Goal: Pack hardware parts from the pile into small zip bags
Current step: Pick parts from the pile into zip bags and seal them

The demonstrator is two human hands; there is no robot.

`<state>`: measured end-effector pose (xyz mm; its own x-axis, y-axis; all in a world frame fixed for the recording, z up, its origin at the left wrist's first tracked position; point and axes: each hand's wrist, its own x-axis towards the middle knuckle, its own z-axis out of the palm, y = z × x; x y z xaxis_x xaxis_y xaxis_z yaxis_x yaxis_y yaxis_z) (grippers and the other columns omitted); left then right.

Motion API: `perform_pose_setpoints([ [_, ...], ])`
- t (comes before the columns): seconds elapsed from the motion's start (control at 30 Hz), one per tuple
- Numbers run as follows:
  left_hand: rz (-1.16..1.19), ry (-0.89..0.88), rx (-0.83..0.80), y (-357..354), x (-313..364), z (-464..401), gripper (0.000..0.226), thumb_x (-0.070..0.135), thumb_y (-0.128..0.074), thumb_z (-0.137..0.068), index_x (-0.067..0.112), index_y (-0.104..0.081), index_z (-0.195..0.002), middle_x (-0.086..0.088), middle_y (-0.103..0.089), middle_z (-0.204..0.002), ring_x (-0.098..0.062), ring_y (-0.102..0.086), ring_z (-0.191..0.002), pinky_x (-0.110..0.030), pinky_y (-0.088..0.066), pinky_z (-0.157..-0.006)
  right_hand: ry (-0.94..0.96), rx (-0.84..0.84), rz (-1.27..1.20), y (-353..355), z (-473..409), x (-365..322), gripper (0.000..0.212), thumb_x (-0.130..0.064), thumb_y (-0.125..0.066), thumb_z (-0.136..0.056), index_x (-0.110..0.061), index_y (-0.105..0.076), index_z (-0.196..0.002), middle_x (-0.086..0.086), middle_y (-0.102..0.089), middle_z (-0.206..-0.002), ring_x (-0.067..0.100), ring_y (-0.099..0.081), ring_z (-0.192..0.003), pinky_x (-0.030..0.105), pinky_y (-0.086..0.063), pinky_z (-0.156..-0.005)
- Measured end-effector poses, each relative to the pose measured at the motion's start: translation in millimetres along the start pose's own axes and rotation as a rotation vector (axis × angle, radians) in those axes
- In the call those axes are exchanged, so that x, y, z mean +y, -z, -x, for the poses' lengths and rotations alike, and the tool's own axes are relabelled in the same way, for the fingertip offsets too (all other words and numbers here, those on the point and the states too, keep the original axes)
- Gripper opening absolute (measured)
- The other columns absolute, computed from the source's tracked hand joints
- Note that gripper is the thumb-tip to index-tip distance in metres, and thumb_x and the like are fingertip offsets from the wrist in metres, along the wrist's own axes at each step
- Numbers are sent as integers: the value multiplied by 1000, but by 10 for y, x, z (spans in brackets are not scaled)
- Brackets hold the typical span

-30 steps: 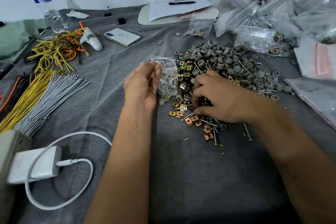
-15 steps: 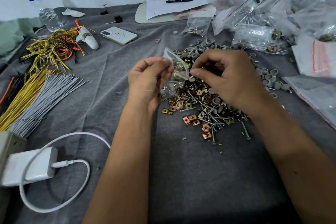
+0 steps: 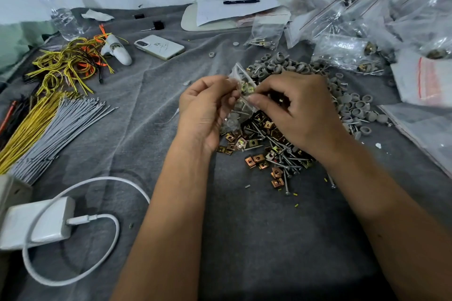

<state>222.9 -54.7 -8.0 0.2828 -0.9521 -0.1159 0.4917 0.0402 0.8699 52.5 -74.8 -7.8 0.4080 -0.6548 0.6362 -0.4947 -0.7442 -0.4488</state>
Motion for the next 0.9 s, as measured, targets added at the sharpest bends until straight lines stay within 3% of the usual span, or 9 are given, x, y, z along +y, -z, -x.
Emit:
perform_pose_setpoints([
  [0.07, 72, 7, 22, 1, -8, -13, 10, -11, -68, -88, -1, -69, -88, -10, -73, -71, -8, -67, -55, -12, -52, -50, 15, -84, 7, -19, 2, 2, 34, -44, -69, -94, -11, -76, -97, 0, -70, -94, 16, -63, -90, 32, -51, -83],
  [0.13, 89, 10, 33, -7, -20, -17, 10, -11, -68, -88, -1, -68, -88, -10, -74, -71, -8, -67, -55, -12, -52, -50, -7, -131, 40, -38, -7, 8, 32, -43, -74, -90, -12, -76, -97, -1, -66, -100, 17, -60, -98, 38, -50, -88],
  [0.23, 106, -4, 56, -10, -15, -19, 8, -10, -67, -90, -3, -68, -87, -11, -74, -71, -9, -67, -55, -13, -52, -50, -57, -58, 17, -57, -21, 49, 13, -19, -76, -91, -7, -74, -98, 1, -63, -103, 13, -58, -95, 25, -50, -87],
  [0.37, 197, -96, 283, 36, 24, -60, 10, -3, -62, -93, 2, -63, -84, -9, -69, -67, -11, -62, -51, -16, -47, -44, -206, -39, 12, -37, -24, 72, 2, -14, -64, -100, -12, -64, -101, -3, -54, -109, 9, -53, -93, 3, -38, -80],
  [0.5, 189, -184, 439, 83, 39, -85, 9, 5, -57, -96, 7, -59, -87, -5, -66, -64, -12, -56, -48, -20, -42, -42, -317, -71, -158, -37, -3, 74, 5, -12, -52, -106, -9, -56, -104, 6, -66, -102, 7, -68, -62, 17, -51, -53],
  [0.57, 150, -202, 462, 80, 37, -78, 10, 7, -57, -96, 8, -60, -87, -3, -67, -63, -11, -55, -49, -21, -41, -42, -334, -89, -205, -29, 1, 71, 6, -12, -49, -107, -10, -54, -106, 6, -70, -99, 8, -71, -60, 28, -57, -53],
  [0.7, -5, -174, 376, 82, 39, -57, 21, 17, -54, -99, 12, -60, -80, 1, -61, -58, -11, -50, -46, -22, -35, -40, -344, -42, -327, -38, -2, 61, 6, -8, -48, -107, -9, -53, -106, 10, -71, -100, 7, -75, -72, 16, -53, -50],
  [0.8, -319, -144, 187, 43, -36, -2, 42, 45, -57, -101, 12, -60, -76, 3, -56, -56, -13, -46, -44, -22, -32, -39, -210, -10, -359, -52, 8, 15, 5, -5, -55, -104, -4, -59, -106, 8, -70, -101, 11, -75, -88, 26, -62, -64],
  [0.9, -536, -223, 179, -45, -113, 27, 59, 52, -67, -88, -6, -60, -78, -19, -56, -62, -21, -50, -54, -35, -41, -51, -57, -16, -234, -55, 12, 1, 7, -7, -64, -99, -8, -67, -105, -1, -72, -95, 9, -72, -87, 29, -61, -74],
])
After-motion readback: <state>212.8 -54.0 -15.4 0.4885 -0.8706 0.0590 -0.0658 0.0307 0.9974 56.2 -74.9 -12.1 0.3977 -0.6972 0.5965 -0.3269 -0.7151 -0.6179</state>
